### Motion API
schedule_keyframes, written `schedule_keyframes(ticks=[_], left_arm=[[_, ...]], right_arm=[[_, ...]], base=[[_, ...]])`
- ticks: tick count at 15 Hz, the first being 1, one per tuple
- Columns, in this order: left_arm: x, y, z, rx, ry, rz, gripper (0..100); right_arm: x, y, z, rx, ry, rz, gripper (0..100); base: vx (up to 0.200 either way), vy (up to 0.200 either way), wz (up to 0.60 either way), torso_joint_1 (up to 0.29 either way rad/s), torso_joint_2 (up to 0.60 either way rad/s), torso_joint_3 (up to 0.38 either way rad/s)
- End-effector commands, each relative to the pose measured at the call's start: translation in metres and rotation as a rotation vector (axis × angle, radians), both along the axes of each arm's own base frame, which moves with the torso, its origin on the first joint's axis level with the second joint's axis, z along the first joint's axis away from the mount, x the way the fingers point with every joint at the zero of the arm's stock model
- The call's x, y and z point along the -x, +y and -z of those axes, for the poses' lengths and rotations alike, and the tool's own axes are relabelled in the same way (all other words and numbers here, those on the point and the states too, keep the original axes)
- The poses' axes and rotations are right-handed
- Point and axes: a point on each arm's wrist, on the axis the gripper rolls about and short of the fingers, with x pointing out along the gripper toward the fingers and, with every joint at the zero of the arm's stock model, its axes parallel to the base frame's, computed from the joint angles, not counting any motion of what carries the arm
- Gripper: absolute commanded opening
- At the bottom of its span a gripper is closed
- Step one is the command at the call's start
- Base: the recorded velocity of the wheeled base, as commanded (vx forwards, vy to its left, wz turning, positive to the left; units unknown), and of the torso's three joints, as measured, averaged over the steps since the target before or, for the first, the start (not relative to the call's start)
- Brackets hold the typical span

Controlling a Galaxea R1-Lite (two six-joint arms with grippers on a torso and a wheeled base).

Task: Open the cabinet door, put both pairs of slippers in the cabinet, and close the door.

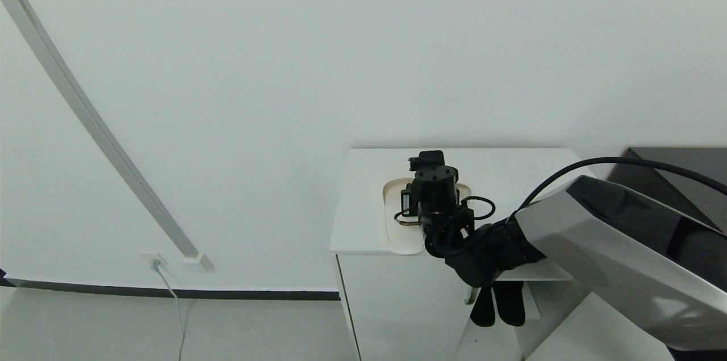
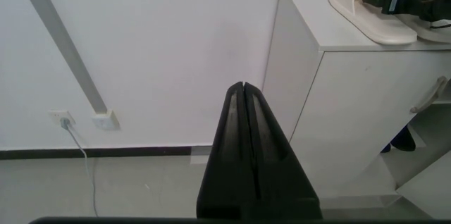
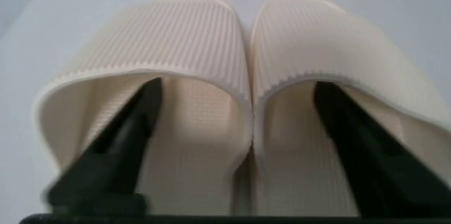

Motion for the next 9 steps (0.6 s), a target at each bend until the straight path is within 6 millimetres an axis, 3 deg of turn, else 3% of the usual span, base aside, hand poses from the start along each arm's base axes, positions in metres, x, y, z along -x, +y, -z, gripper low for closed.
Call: schedule_keyframes(ticks=[1,6,9], left_arm=[[0.0,0.0,0.0,0.0,0.0,0.0,0],[0.0,0.0,0.0,0.0,0.0,0.0,0],[0.0,0.0,0.0,0.0,0.0,0.0,0]], right_arm=[[0.0,0.001,0.002,0.003,0.003,-0.001,0],[0.001,-0.001,-0.002,-0.006,-0.005,-0.001,0],[0.026,-0.016,-0.039,-0.025,-0.022,-0.056,0]], base=[[0.0,0.0,0.0,0.0,0.0,0.0],[0.0,0.0,0.0,0.0,0.0,0.0],[0.0,0.0,0.0,0.0,0.0,0.0]])
